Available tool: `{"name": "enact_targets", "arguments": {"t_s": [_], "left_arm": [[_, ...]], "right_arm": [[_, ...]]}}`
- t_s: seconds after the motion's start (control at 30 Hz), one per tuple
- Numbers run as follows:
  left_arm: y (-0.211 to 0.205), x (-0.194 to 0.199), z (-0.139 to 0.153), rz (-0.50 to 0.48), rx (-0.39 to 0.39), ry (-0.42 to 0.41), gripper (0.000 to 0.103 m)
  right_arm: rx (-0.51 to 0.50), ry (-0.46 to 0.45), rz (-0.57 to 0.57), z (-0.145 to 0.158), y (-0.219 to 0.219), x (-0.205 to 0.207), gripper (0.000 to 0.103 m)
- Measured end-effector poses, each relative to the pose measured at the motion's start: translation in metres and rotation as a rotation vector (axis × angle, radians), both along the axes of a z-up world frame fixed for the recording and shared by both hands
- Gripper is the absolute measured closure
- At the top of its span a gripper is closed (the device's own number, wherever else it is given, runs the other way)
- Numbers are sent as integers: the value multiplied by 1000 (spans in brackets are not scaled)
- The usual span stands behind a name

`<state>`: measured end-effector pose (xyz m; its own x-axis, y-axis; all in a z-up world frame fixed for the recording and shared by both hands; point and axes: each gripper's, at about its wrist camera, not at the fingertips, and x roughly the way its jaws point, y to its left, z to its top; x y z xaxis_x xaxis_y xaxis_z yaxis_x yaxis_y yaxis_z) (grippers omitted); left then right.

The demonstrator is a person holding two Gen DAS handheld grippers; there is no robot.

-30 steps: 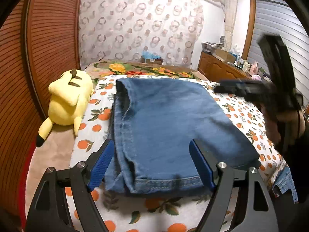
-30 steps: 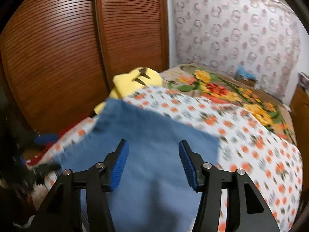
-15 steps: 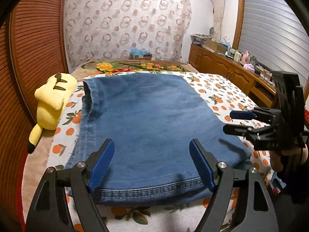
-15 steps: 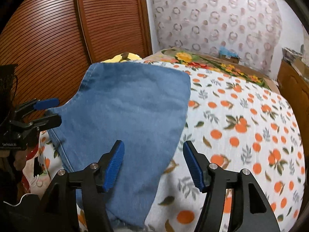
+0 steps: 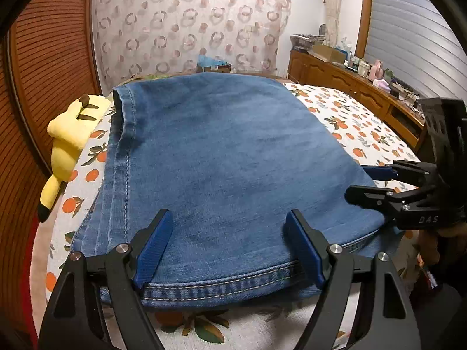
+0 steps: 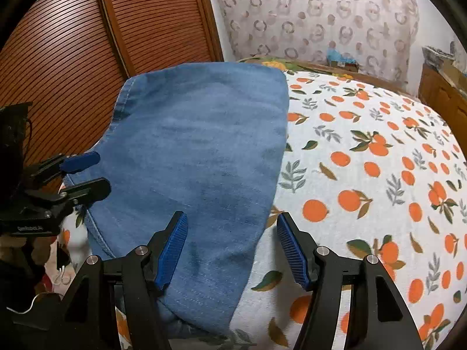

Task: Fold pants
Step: 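Release both grippers and lay the folded jeans flat, then grasp the jeans edge with right gripper and lift it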

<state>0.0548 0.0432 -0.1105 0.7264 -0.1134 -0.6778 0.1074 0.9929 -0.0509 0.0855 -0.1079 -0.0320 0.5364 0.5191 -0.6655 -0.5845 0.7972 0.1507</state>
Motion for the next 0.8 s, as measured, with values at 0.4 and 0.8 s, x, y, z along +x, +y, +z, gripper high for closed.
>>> {"name": "enact_targets", "arguments": {"t_s": [0.4,0.8], "left_arm": [[-1,2,-7,0,17,-14,22],[4,2,-8,-8,-6,-22,22]], "right_arm": [[37,6,35,-4,7,1,71],[153,-92,81,37,6,-1,97]]}}
